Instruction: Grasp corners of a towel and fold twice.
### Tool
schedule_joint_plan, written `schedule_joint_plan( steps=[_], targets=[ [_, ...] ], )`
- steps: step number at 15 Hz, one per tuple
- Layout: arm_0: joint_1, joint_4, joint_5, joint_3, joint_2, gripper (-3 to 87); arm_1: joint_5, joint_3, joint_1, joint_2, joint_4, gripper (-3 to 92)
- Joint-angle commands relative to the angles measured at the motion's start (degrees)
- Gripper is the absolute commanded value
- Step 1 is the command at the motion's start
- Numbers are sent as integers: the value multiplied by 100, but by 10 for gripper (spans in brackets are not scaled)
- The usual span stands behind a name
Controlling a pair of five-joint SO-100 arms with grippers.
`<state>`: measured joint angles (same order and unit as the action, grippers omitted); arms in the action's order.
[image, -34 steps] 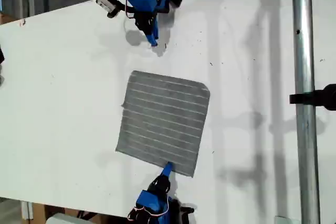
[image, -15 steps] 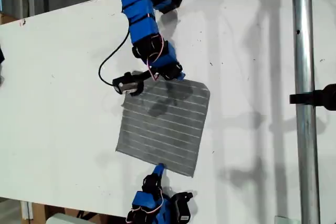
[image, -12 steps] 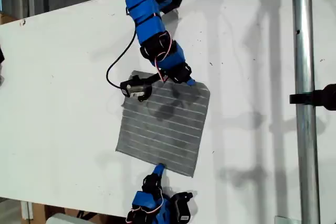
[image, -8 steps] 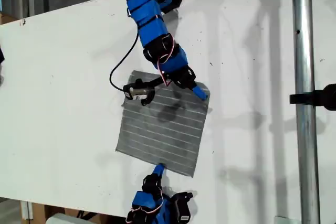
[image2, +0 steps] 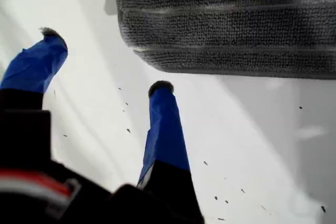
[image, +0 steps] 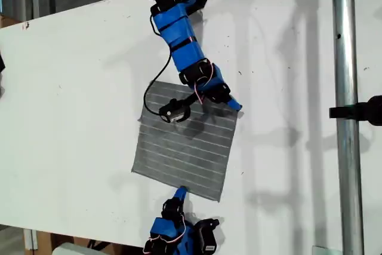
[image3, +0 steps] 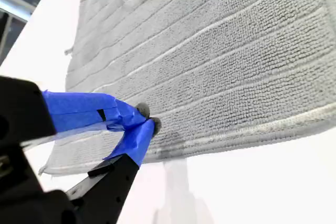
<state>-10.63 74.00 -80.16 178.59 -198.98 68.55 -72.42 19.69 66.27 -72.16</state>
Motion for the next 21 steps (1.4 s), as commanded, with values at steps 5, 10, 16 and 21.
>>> schedule_joint_plan(
  steps=[5,10,16,21],
  targets=[
    [-53,9,-35,18,-26,-26,-105,668,-202,-422,18,332],
    [-35,9,-9,18,-26,-26,-114,1195,-299,-1090,185,319],
    [-18,9,-35,18,-26,-26,-114,1160,-272,-1600,114,228],
    [-18,9,-88,18,-26,-26,-114,1195,-229,-1652,114,-1]
  ],
)
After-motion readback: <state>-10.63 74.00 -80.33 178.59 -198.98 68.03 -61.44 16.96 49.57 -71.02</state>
